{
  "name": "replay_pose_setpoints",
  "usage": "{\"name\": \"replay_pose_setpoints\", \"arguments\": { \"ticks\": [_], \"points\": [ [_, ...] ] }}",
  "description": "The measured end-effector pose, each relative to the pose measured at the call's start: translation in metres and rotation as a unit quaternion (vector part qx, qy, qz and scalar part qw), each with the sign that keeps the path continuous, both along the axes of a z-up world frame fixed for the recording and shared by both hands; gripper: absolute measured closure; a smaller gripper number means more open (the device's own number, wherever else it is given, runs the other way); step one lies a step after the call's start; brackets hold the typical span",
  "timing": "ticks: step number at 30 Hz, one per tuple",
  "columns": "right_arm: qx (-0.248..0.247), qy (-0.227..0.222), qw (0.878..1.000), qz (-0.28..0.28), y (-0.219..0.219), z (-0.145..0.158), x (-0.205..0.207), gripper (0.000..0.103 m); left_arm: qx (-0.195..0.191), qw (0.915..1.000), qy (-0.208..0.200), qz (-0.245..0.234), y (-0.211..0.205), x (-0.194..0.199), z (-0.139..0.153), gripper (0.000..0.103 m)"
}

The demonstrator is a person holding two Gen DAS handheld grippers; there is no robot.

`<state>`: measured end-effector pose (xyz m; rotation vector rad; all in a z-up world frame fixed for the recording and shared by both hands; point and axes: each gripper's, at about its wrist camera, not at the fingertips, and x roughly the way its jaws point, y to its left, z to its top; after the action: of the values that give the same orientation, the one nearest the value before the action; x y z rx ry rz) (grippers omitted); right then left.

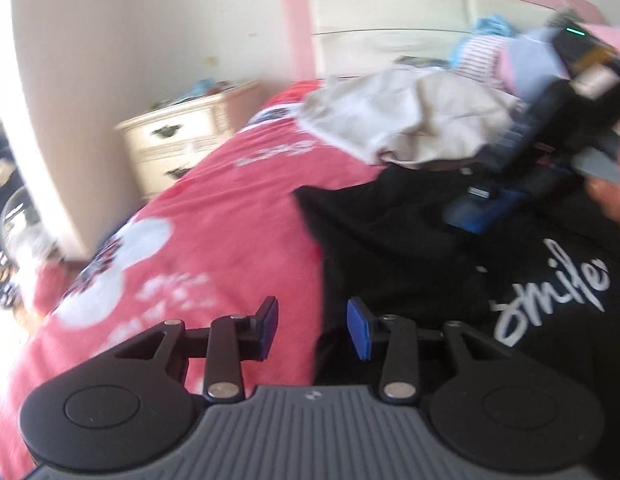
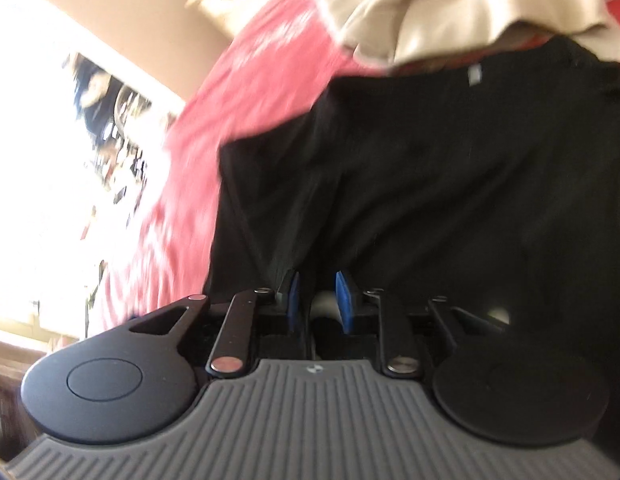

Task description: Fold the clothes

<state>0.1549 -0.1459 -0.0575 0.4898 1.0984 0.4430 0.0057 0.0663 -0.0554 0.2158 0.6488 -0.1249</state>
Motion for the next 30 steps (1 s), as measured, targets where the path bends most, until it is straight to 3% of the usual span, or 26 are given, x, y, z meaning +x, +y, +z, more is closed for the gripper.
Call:
{"name": "replay_pose_setpoints", "arguments": {
  "ticks": [3,5,9,10,11,13,18,23,27,30],
  "points": [
    [0.015,0.004,1.000,-0.024,0.004,-0.007,0.028,0.083,0.004,0.9994,0.014,-0.033,-0.012,0.011,-0.011,0.064],
    [-0.001,0.007,0.999,-0.040,0.011,-0.014,0.043,0.083,0.011,0.9982,0.025,-0.053,-0.019,0.016,-0.020,0.064],
    [-0.002,0.009,0.998,-0.056,0.016,-0.027,0.058,0.083,0.027,0.9967,0.038,-0.067,-0.028,0.015,-0.033,0.065],
    [-0.003,0.003,0.999,-0.053,0.018,-0.027,0.059,0.088,0.029,0.9964,0.039,-0.070,-0.030,0.014,-0.035,0.066],
    [-0.009,-0.009,0.999,-0.047,0.019,-0.025,0.058,0.098,0.030,0.9961,0.040,-0.072,-0.031,0.013,-0.036,0.066],
    [-0.016,-0.029,0.999,-0.042,0.018,-0.020,0.054,0.101,0.032,0.9960,0.040,-0.073,-0.032,0.011,-0.039,0.066],
    [-0.056,-0.083,0.993,-0.067,0.005,-0.014,0.034,0.101,0.017,0.9963,0.045,-0.070,-0.027,0.010,-0.040,0.066],
    [-0.084,-0.095,0.989,-0.080,-0.011,-0.019,0.026,0.097,0.016,0.9961,0.046,-0.074,-0.024,0.010,-0.040,0.065],
    [-0.115,-0.154,0.975,-0.113,-0.016,0.004,0.004,0.093,0.014,0.9961,0.044,-0.076,-0.024,0.009,-0.041,0.065],
    [-0.113,-0.193,0.973,-0.052,0.009,0.018,0.006,0.093,0.015,0.9961,0.042,-0.076,-0.024,0.009,-0.042,0.065]
  ]
}}
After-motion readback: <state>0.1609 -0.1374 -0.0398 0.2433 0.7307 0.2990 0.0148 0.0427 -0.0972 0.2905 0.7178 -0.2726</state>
